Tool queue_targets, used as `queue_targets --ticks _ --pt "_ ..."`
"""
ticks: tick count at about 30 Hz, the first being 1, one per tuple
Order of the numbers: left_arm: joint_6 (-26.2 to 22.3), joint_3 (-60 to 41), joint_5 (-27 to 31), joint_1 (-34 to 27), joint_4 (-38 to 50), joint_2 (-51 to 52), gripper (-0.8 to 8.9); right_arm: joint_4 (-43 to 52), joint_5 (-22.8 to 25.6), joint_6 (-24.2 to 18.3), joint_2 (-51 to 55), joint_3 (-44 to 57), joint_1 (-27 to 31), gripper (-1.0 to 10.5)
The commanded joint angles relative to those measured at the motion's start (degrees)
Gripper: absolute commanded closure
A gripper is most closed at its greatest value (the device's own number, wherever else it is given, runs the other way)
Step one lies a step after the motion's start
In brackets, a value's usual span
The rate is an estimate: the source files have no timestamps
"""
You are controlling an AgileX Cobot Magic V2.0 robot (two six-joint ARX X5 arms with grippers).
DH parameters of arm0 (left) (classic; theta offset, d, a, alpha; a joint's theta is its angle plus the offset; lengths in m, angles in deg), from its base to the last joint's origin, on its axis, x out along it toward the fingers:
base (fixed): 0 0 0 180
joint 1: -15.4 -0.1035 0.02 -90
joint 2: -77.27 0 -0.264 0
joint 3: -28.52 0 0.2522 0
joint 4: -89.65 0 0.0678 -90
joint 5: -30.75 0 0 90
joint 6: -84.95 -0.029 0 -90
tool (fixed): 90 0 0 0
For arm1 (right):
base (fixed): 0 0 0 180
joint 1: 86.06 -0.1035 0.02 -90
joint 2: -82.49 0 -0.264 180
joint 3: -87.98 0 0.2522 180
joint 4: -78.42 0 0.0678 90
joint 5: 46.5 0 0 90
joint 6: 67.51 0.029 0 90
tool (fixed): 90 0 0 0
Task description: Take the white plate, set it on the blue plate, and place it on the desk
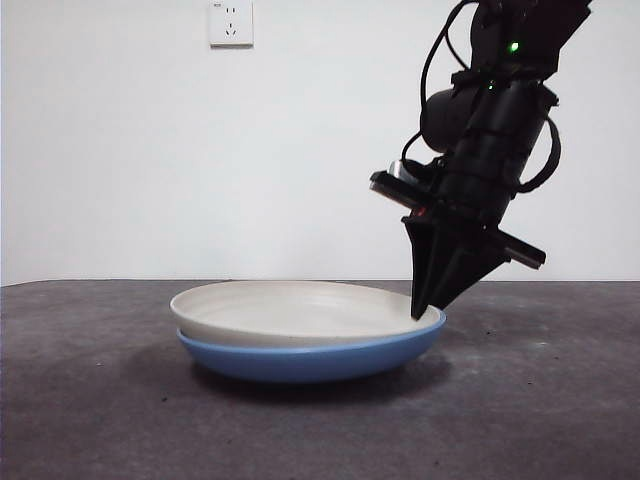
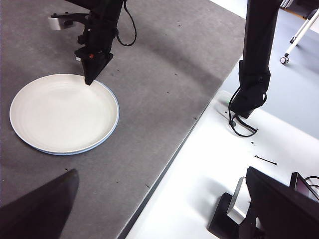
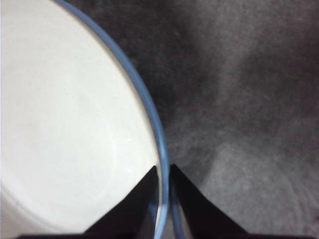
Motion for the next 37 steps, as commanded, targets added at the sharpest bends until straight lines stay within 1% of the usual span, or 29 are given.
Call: queue_targets --ticks 1,4,7,14,15,17,19,20,21,26,29,31,34,37 --pt "-0.31 0.59 -0.04 0.46 0.66 -0.22 2.14 0.7 -0.7 0.63 -2.27 -1.16 0.0 9.4" --pt "-0.28 0.59 -0.04 0.46 0.63 -0.22 2.14 0.77 -0.42 0.61 -2.99 -1.16 0.04 9.4" --pt "-0.28 0.59 -0.04 0.46 0.63 -0.22 2.14 0.57 2.01 0.59 -3.08 -1.16 0.04 9.4" --pt "-0.28 0.59 -0.04 0.46 0.63 -0.22 2.14 0.07 1.9 0.37 -3.06 -1.16 0.04 9.3" --pt "-0.28 0.59 -0.04 0.46 0.63 -0.22 2.14 0.02 1.9 0.39 -3.06 -1.16 0.04 8.9" --pt "-0.31 0.59 -0.04 0.46 0.66 -0.22 2.14 -0.33 2.19 0.37 -2.78 -1.16 0.11 7.5" --pt "-0.33 0.59 -0.04 0.46 0.66 -0.22 2.14 -1.07 3.37 0.35 -1.68 -1.18 0.48 5.8" --pt "-0.33 0.59 -0.04 0.46 0.66 -0.22 2.14 -1.44 3.98 0.15 -0.81 -1.18 0.66 5.3" --pt "-0.33 0.59 -0.04 0.46 0.66 -0.22 2.14 -1.92 4.46 -0.07 0.15 -1.18 0.81 5.0" --pt "-0.33 0.59 -0.04 0.46 0.66 -0.22 2.14 -4.59 7.93 -1.16 8.22 -1.18 1.2 4.9" --pt "-0.31 0.59 -0.04 0.46 0.66 -0.22 2.14 -7.23 9.44 -1.29 15.06 -1.18 1.07 4.3" --pt "-0.28 0.59 -0.04 0.46 0.66 -0.22 2.14 -9.03 9.81 -1.36 19.63 -1.18 0.79 3.9" --pt "-0.26 0.59 -0.04 0.46 0.66 -0.22 2.14 -11.63 10.51 -1.33 26.67 -1.18 -0.33 3.9" --pt "-0.24 0.59 -0.07 0.46 0.66 -0.22 2.14 -15.02 14.19 -1.33 33.44 -1.18 -1.62 3.9"
